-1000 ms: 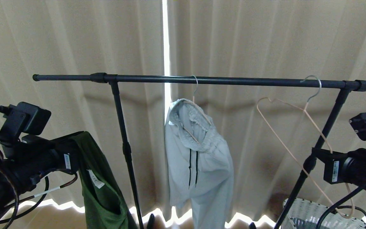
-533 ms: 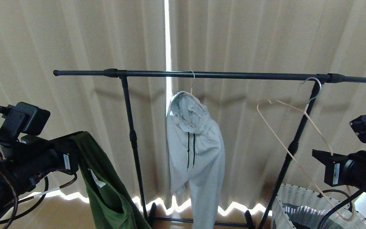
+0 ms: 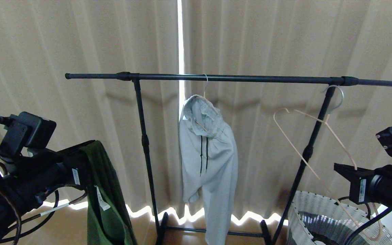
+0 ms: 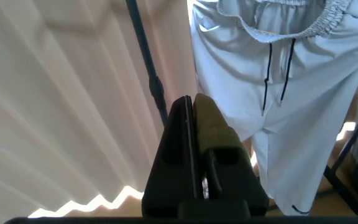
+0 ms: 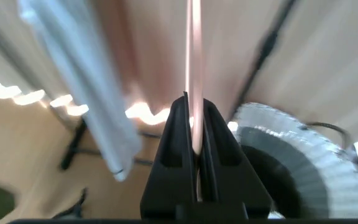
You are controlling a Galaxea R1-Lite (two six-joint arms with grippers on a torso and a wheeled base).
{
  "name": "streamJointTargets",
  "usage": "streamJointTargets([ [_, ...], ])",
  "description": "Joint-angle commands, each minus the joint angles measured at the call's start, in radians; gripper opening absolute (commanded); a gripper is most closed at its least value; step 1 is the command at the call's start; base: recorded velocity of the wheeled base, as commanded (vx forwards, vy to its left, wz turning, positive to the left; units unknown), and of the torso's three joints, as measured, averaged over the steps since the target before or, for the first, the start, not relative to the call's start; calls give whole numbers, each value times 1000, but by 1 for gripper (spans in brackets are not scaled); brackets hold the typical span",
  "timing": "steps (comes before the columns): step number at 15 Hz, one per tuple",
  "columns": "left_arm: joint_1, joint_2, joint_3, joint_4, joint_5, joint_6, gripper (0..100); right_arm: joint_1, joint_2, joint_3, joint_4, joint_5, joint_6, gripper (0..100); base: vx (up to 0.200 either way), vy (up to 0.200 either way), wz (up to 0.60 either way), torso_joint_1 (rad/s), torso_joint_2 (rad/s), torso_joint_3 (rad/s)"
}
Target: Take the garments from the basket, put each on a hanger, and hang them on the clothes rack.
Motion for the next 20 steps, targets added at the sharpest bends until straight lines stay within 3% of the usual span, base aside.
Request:
streamJointTargets([
  [1,-27,3,-53,33,2,-1,0,27,-43,22,0,55,1,0,0,0,0,0,0,0],
  [3,-40,-7,-136,171,3,-1,0,35,-56,25,-2,91,2,0,0,0,0,0,0,0],
  [6,-86,-30,-355,563,3,-44,0,76,-57,20,-56,186,1,0,0,0,0,0,0,0],
  [7,-103,-28,-406,638,5,-67,0,90,-56,20,-70,203,-1,0,0,0,0,0,0,0],
  [8,-149,-19,-541,819,49,-125,0,138,-51,11,-82,252,-1,0,0,0,0,0,0,0],
  [10,-207,32,-671,951,147,-187,0,196,-49,4,-82,331,-1,0,0,0,0,0,0,0],
  [12,-251,150,-786,956,345,-234,0,247,-25,8,-82,416,2,0,0,0,0,0,0,0],
  [14,-254,236,-852,951,465,-237,0,259,20,10,-105,462,8,0,0,0,0,0,0,0],
  [18,-254,280,-889,918,480,-248,0,351,33,19,-183,497,105,0,0,0,0,0,0,0],
  [20,-253,299,-884,867,482,-248,0,406,32,11,-186,497,110,0,0,0,0,0,0,0],
])
